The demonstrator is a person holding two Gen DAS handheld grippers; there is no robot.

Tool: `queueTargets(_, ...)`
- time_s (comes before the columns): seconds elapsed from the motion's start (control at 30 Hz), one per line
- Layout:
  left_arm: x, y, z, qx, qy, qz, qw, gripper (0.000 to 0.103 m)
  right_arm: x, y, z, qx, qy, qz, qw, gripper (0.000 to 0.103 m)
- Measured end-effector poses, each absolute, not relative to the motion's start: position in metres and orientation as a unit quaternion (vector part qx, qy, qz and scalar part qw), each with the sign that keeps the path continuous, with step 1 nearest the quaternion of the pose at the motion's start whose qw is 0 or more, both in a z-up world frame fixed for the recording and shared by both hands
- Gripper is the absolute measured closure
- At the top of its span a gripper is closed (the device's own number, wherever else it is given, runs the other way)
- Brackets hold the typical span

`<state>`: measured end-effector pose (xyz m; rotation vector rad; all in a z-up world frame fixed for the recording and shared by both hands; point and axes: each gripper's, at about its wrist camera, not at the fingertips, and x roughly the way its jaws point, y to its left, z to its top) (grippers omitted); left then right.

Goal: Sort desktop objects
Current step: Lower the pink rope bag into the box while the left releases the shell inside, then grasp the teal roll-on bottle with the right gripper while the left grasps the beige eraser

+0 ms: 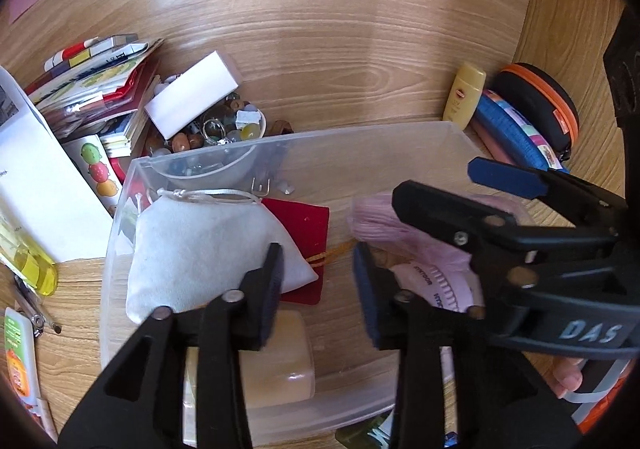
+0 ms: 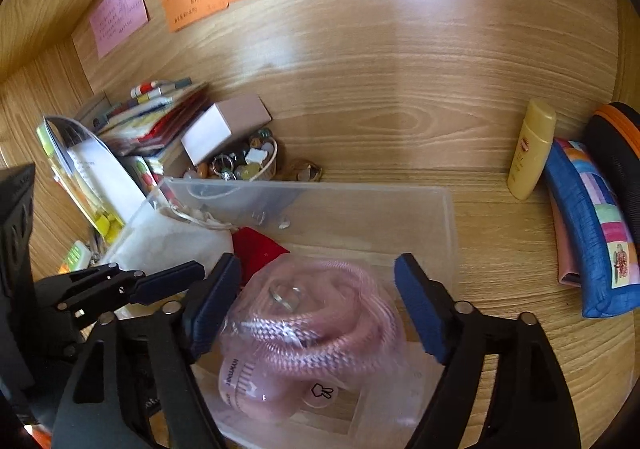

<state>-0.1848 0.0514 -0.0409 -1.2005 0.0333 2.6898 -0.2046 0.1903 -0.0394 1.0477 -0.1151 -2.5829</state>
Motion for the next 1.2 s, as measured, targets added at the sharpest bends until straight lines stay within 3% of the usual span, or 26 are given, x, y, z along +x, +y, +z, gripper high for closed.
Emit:
queueTargets(0.23,-0.175,0.049,-0.028,-0.382,0.001,0.918,0.106,0.033,-0.194,0.197,-0.021,0.344,-0.047,-0.922,0.169,0.02)
queueTargets(0.47,-0.162,0.045,-0.012,-0.358,-0.032,0.924,0.13,0.022,-0.172,0.204,0.005,0.307,-0.033,-0.936,0.168,0.014)
queueTargets(0.6,-0.148,0.049,0.0,-0.327,-0.014,0.936,0.127,0.012,-0.155,0.214,0.013,0.3,-0.044,-0.938,0.17,0.012)
queueTargets(0.8,-0.135,0.039,0.01,-0.31,-0.019,0.946,0.094,0.011,-0.124,0.227,0.016,0.289,-0.039,-0.943,0.163,0.004)
queueTargets(0.97,-0.111,0.022,0.011,-0.279,-0.042,0.957,0.064,0.011,-0.105,0.232,0.006,0.3,-0.016,-0.941,0.156,0.003)
queueTargets(1.03,-0.098,0.017,0.011,-0.273,-0.029,0.96,0.061,0.003,-0.1,0.236,-0.001,0.308,-0.013,-0.938,0.156,0.003)
queueTargets(1.2,-0.071,0.005,0.008,-0.282,0.0,0.958,0.049,0.002,-0.088,0.242,-0.027,0.341,-0.006,-0.927,0.153,0.003)
